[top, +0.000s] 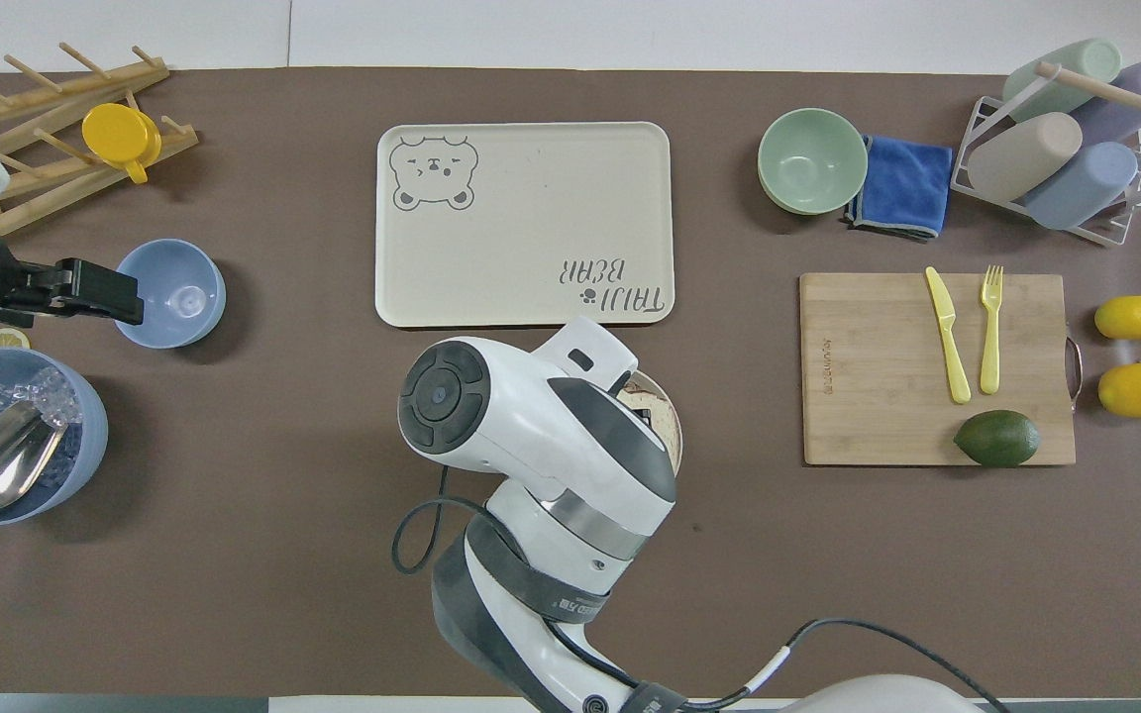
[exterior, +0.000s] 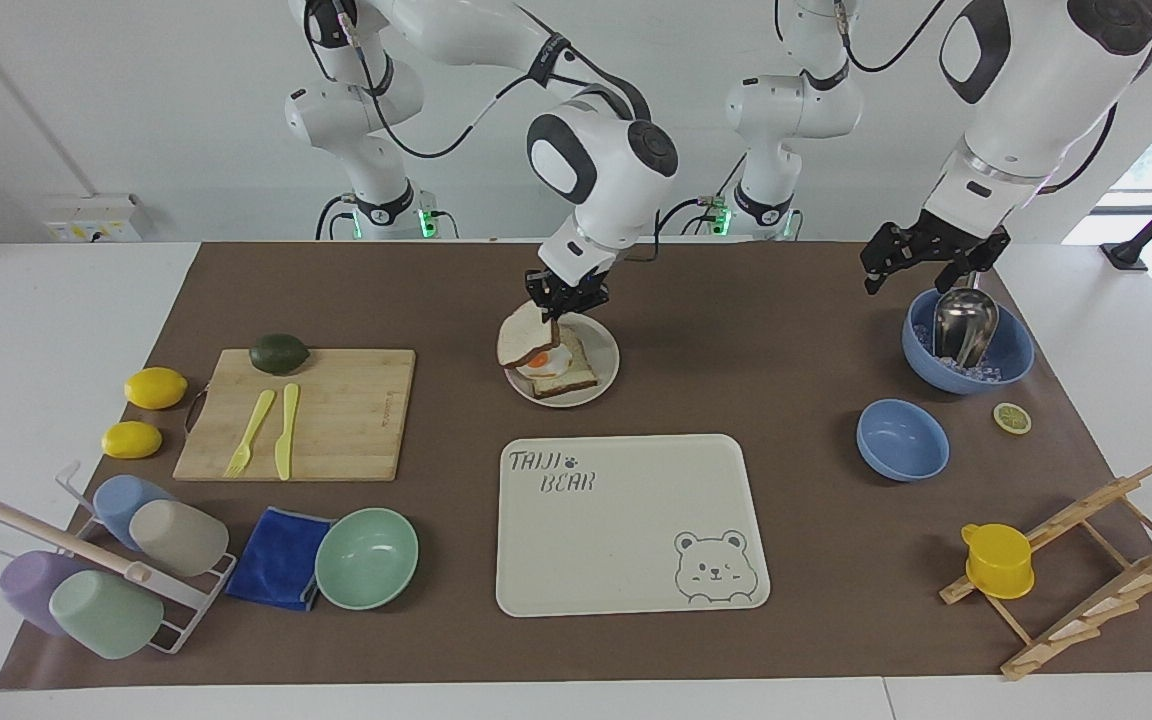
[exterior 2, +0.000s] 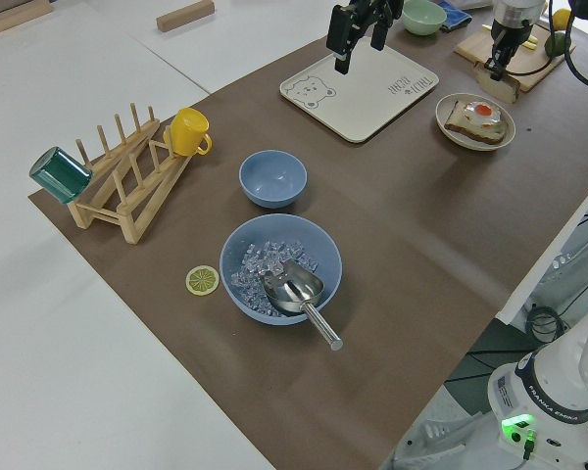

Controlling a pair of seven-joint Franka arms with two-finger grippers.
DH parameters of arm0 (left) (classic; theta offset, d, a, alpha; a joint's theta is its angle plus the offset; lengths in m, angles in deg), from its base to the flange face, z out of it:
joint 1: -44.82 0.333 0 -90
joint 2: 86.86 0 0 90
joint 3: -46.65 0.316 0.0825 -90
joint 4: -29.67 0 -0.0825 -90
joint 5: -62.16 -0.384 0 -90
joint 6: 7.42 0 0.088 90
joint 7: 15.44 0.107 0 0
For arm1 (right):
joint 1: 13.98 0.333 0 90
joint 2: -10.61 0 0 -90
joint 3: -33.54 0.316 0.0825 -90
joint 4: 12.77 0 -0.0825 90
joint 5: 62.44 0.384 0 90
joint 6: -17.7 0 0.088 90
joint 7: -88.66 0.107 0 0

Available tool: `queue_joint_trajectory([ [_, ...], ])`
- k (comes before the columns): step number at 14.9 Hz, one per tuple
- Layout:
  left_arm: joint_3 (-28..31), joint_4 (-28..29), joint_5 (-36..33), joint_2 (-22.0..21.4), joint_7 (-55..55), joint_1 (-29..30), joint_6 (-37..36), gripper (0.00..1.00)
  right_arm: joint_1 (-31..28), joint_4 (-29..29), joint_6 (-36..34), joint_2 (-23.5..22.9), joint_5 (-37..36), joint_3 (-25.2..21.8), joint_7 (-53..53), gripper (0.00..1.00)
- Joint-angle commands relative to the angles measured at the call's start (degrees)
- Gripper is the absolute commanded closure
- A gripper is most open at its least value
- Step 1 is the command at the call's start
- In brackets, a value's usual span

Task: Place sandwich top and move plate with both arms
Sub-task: 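Carry the bread slice with the right gripper over the egg plate, then lower the bread onto the egg and open the right gripper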

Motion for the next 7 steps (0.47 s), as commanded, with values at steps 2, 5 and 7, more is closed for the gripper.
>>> queue_joint_trajectory([
  [2,-0.1,-0.1,-1.0,-0.2,0.1,0.1,-0.4,0.00,-0.5,1.1,3.0,-0.1,1.1,0.2,0.9,1.00],
  [5,-0.1,-0.1,-1.0,-0.2,0.1,0.1,-0.6,0.00,-0.9,3.7,6.7,0.4,1.2,0.2,0.8,1.00],
  [7,-0.1,-0.1,-1.0,-0.2,0.1,0.1,-0.6,0.00,-1.1,4.8,8.3,0.5,2.3,0.2,0.8,1.00],
])
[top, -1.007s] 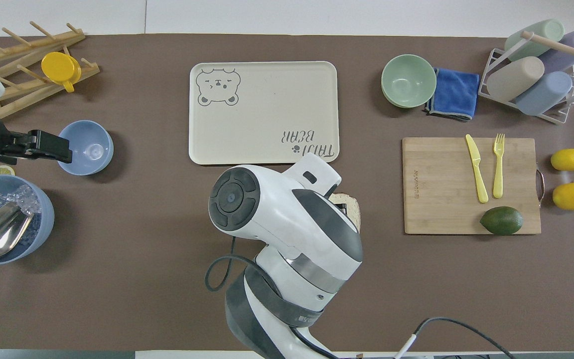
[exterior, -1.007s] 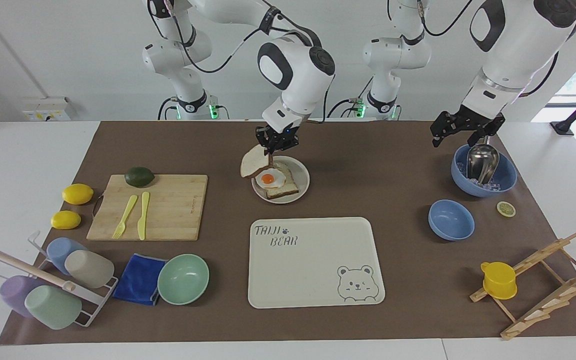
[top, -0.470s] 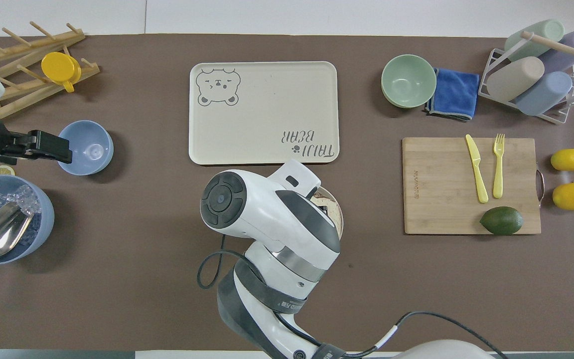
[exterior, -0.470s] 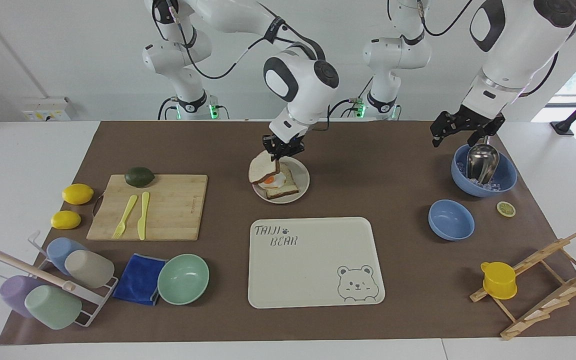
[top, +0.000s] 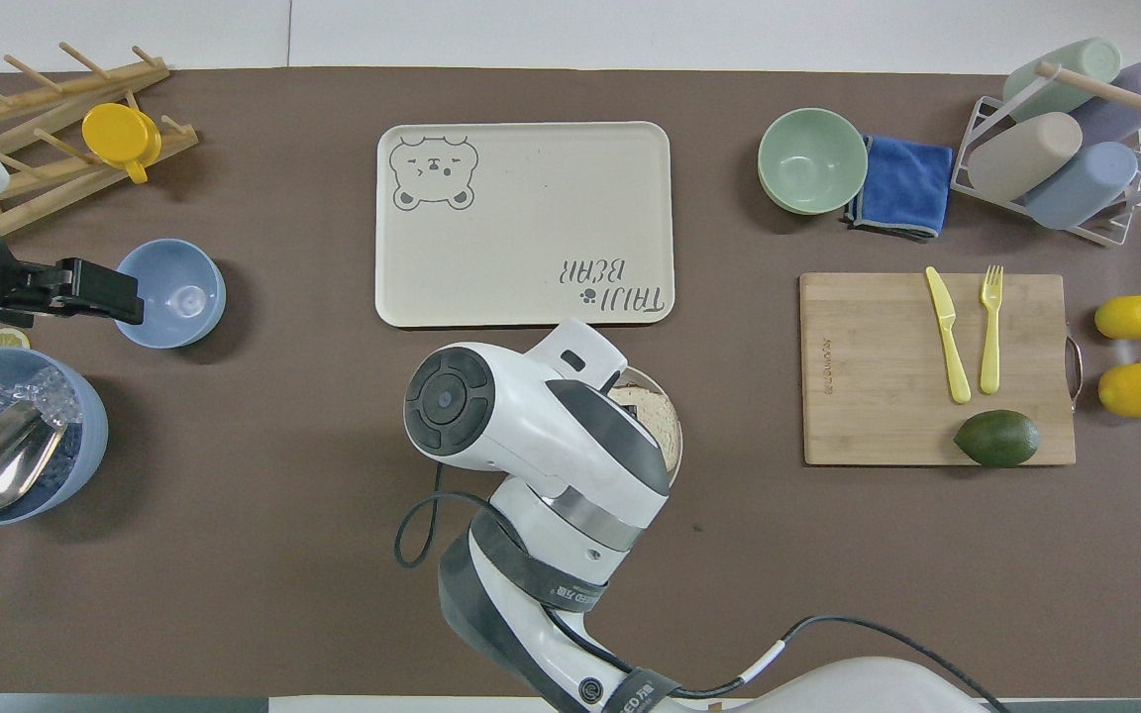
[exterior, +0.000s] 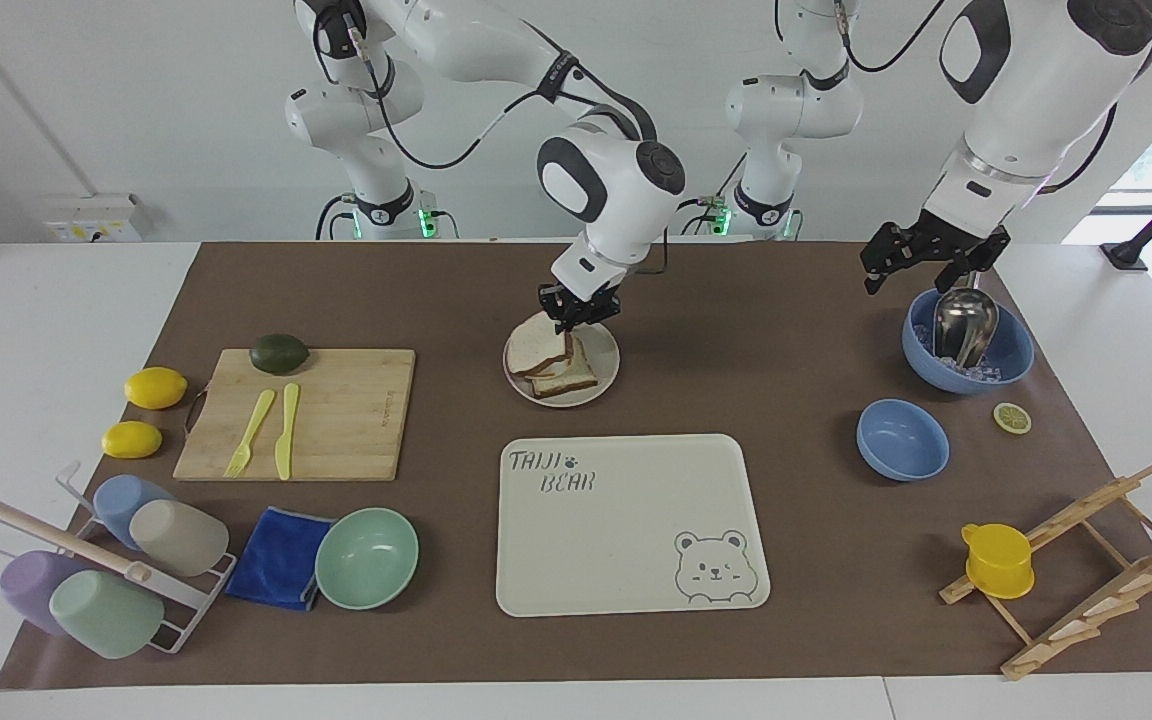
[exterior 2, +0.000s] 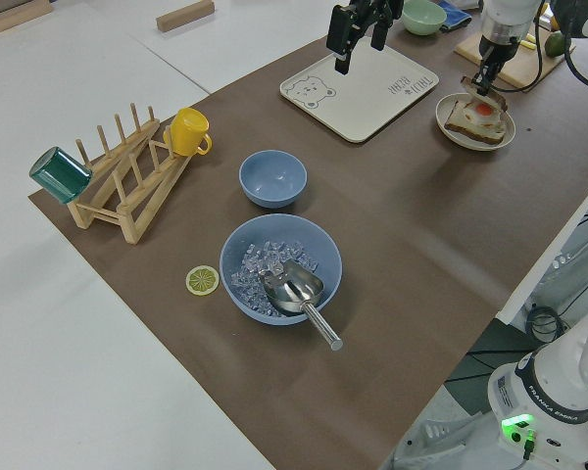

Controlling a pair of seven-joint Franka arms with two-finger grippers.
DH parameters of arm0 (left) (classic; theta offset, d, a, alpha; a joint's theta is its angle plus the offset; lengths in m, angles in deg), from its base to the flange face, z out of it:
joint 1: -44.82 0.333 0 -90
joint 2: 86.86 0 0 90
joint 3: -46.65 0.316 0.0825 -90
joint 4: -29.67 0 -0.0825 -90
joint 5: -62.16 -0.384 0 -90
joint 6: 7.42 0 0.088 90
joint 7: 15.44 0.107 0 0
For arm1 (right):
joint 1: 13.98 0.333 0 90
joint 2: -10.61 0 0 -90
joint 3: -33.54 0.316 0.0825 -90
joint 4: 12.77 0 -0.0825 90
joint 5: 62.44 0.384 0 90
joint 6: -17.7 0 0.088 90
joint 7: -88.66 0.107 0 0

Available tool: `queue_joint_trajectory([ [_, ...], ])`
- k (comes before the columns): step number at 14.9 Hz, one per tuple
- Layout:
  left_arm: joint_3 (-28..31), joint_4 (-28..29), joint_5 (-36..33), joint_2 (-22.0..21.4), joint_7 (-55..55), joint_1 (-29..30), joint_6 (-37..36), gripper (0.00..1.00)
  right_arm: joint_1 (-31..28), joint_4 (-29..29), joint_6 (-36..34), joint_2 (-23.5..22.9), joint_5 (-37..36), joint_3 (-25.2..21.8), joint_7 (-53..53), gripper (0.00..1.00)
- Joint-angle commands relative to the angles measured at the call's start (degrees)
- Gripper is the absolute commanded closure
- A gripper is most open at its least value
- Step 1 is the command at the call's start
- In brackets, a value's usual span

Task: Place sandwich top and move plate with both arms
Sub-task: 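Lower the bread onto the egg and open the right gripper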

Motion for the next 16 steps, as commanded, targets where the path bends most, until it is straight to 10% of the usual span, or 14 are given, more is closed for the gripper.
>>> queue_joint_trajectory([
  [1,0.0,-0.1,-1.0,-0.2,0.1,0.1,-0.5,0.00,-1.3,2.9,3.6,1.2,3.7,0.3,0.7,1.00],
  [5,0.3,0.1,-1.0,-0.3,0.1,0.9,-0.7,0.00,-1.8,5.6,6.6,1.7,4.3,0.3,0.6,0.82],
  [8,0.3,0.2,-1.0,-0.3,0.2,1.2,-0.7,0.00,-1.8,5.5,7.0,1.7,4.5,0.3,0.8,0.30],
  [16,0.2,3.1,-1.0,-1.7,-0.1,1.8,1.5,0.00,-6.9,3.1,7.0,5.9,11.2,0.3,0.0,0.00],
])
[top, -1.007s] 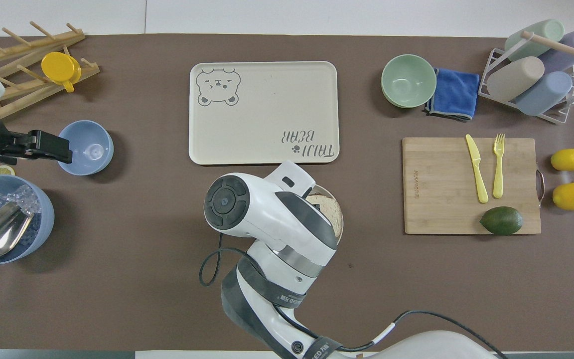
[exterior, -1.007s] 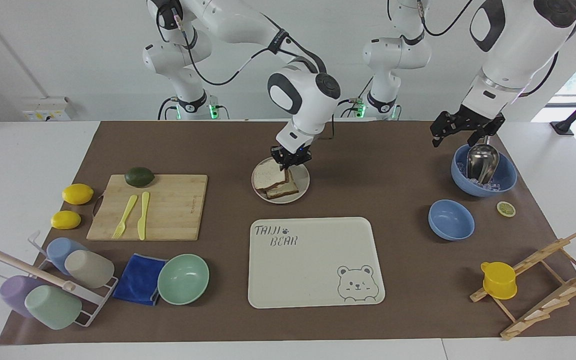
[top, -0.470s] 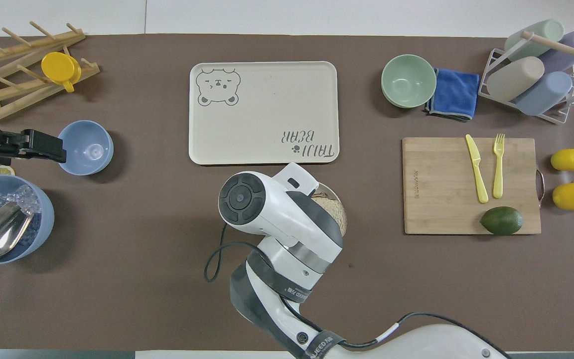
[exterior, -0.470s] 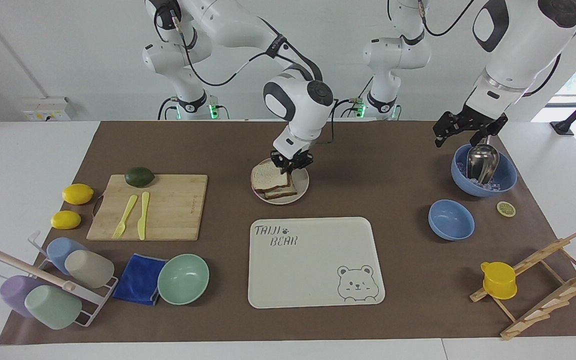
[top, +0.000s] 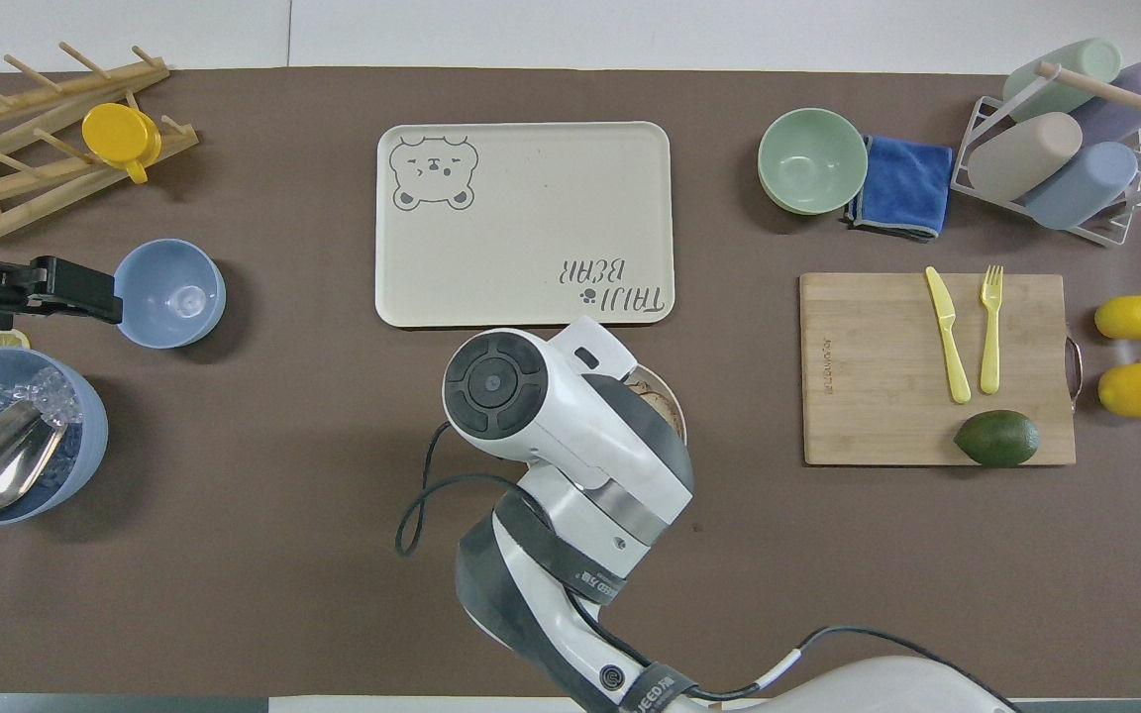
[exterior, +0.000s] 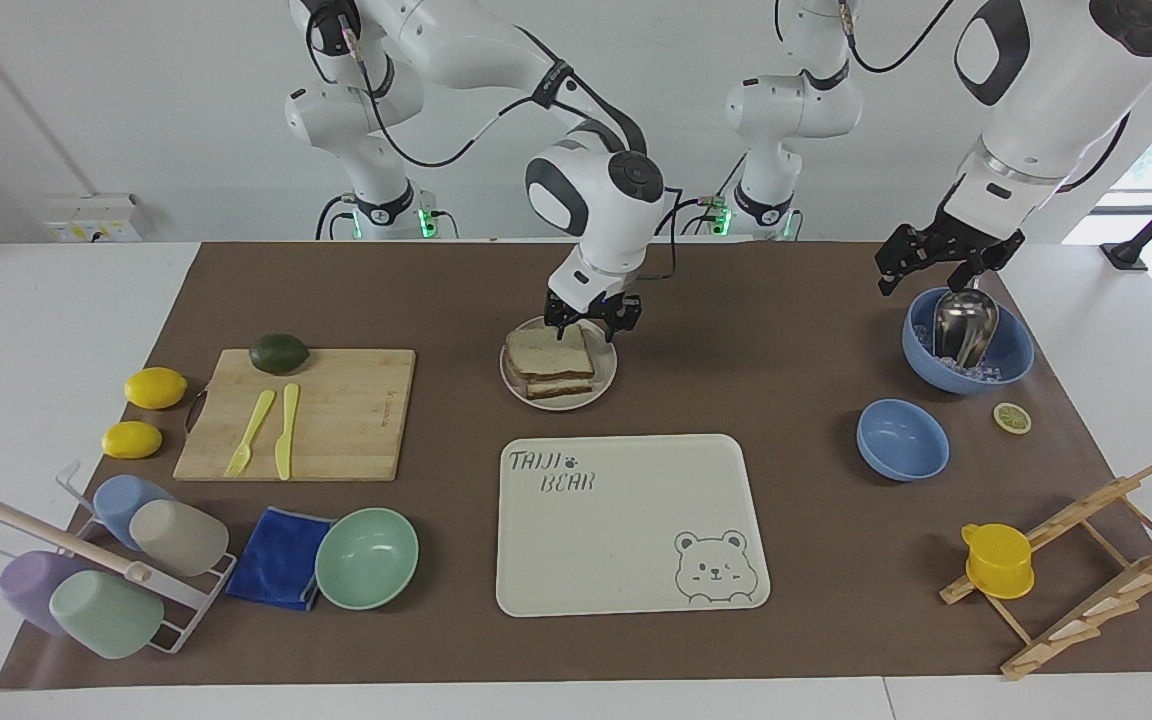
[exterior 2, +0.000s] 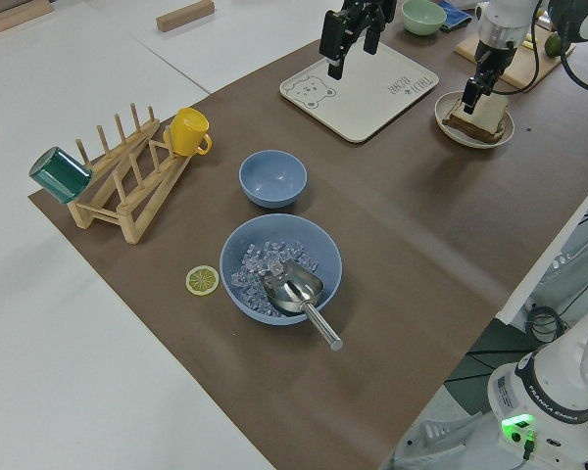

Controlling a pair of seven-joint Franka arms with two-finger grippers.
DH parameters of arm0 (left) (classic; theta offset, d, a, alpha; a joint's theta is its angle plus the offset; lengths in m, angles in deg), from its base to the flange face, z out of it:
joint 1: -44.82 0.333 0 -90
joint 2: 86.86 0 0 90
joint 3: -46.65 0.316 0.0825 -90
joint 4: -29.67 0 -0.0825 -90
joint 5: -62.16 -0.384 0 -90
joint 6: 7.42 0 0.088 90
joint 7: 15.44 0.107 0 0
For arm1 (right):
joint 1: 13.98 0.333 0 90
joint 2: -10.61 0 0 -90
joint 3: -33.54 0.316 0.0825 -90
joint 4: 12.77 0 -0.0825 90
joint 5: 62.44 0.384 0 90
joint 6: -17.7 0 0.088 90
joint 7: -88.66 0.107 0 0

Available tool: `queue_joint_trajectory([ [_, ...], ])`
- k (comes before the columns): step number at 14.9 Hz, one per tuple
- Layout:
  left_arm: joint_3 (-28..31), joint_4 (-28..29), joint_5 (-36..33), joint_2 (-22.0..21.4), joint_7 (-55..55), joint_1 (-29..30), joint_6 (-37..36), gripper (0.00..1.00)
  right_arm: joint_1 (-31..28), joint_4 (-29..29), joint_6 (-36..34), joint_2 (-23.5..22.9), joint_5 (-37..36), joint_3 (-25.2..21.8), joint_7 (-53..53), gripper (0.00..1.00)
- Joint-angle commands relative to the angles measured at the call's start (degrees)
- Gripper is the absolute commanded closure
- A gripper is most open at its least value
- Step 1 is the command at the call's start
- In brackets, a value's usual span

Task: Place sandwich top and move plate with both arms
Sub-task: 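Lower the bread onto the egg and open the right gripper, then withdraw the right gripper while the left gripper reaches toward the plate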

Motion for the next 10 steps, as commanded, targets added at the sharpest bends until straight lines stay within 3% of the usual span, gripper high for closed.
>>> queue_joint_trajectory([
  [1,-0.5,3.8,-0.9,-1.8,-0.8,0.4,2.4,0.00,-6.4,0.7,-0.5,5.2,4.2,0.5,-0.9,0.00],
  [4,-1.0,7.7,-0.4,-3.3,-5.1,-0.4,6.0,0.00,-12.7,0.7,-4.3,8.8,4.9,0.5,-5.8,0.00],
  [8,-1.1,14.0,2.7,-2.9,-10.7,-6.2,14.4,0.00,-21.2,0.3,-12.8,15.0,7.9,-0.2,-10.8,0.00],
  [10,-1.1,16.7,3.1,-1.4,-13.2,-9.5,19.7,0.00,-21.9,0.1,-18.3,18.7,8.0,-6.1,-17.0,0.00],
])
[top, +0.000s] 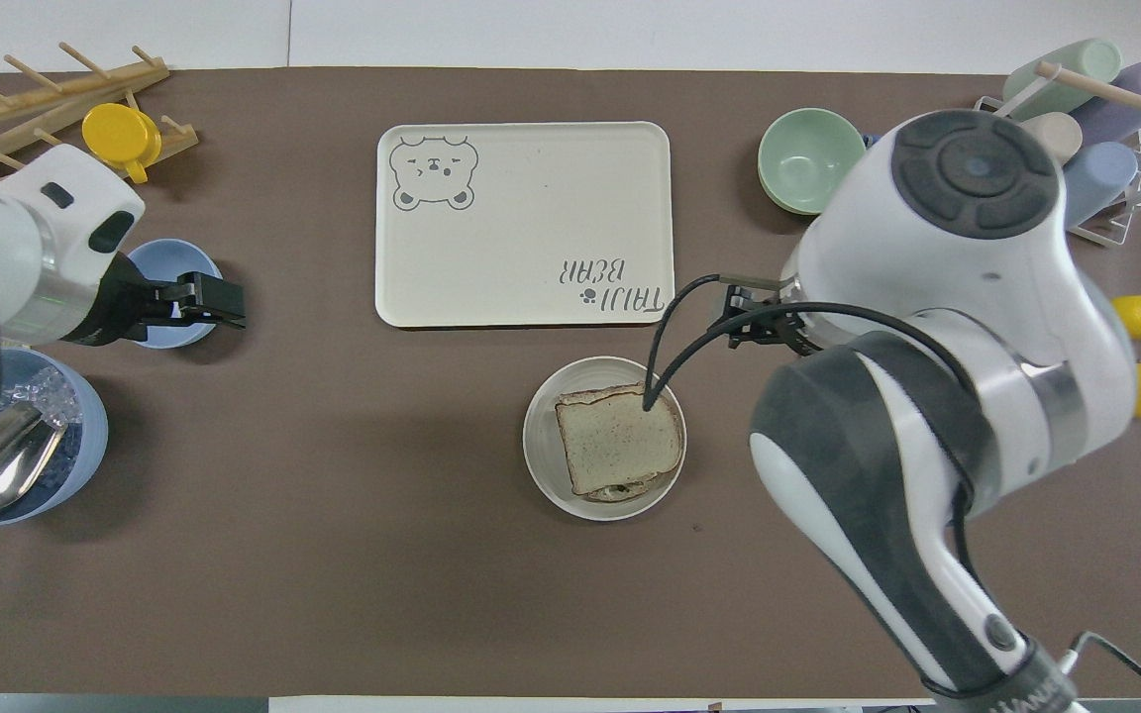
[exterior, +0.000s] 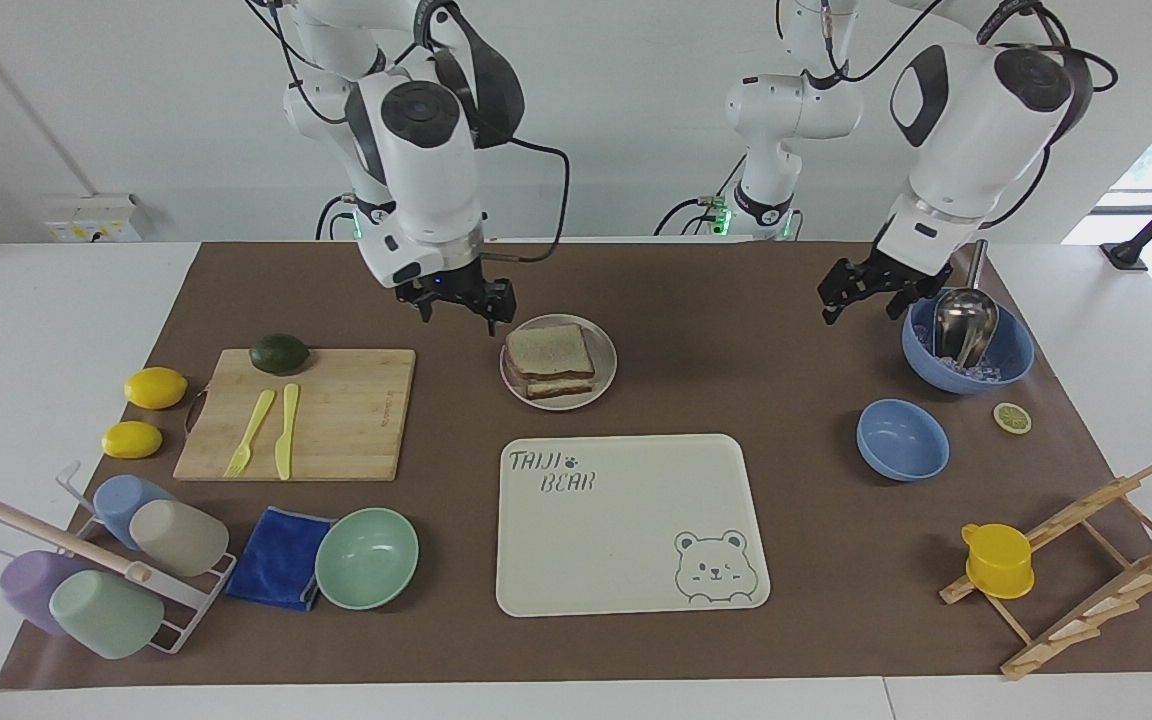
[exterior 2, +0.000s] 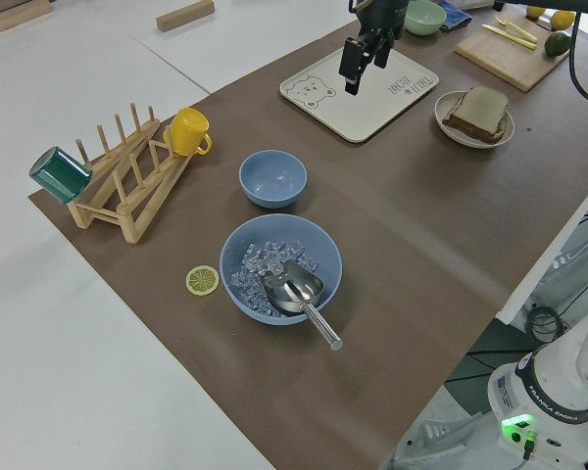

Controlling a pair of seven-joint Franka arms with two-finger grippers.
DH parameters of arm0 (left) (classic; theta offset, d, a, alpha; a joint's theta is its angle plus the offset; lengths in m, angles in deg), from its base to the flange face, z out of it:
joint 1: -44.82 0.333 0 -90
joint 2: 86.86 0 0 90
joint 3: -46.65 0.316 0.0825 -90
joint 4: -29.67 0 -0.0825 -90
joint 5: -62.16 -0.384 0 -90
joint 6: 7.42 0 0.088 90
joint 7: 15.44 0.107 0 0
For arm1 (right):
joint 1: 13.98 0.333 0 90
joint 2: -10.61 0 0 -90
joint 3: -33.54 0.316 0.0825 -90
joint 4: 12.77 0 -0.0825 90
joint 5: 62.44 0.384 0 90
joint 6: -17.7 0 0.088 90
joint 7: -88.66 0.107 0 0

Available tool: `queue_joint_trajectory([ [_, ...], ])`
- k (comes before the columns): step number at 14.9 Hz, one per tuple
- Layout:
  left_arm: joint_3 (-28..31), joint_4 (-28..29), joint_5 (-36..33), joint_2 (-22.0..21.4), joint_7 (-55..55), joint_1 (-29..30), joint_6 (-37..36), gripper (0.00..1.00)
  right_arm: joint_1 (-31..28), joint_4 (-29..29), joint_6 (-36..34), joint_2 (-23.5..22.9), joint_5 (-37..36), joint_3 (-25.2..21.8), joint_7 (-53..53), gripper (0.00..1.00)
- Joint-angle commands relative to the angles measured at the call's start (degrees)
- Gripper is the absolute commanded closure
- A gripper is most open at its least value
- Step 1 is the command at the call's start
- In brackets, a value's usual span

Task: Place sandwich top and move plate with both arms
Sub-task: 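Withdraw the right gripper while the left gripper reaches toward the plate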

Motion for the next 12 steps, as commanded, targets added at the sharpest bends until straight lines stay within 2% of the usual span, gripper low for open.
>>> queue_joint_trajectory([
  [1,0.5,4.6,1.5,1.6,-3.9,-4.9,7.5,0.00,-0.4,-0.1,-6.7,5.4,2.0,-7.8,-10.6,0.00],
  [3,0.5,4.8,3.7,5.2,-5.6,-7.9,11.8,0.00,-0.3,0.0,-9.4,5.8,2.0,-13.5,-19.7,0.00],
  [5,0.5,5.8,4.4,8.3,-6.0,-11.1,16.1,0.00,-0.5,0.0,-10.9,5.8,0.7,-16.3,-24.5,0.00],
  [9,0.5,16.0,4.9,8.2,-6.7,-16.4,29.1,0.00,-1.9,0.1,-8.3,5.7,-0.4,-18.1,-31.6,0.00],
  [12,0.5,16.8,4.9,8.6,-6.7,-19.0,29.4,0.00,-1.9,0.6,-6.5,5.6,0.0,-21.6,-38.7,0.00],
])
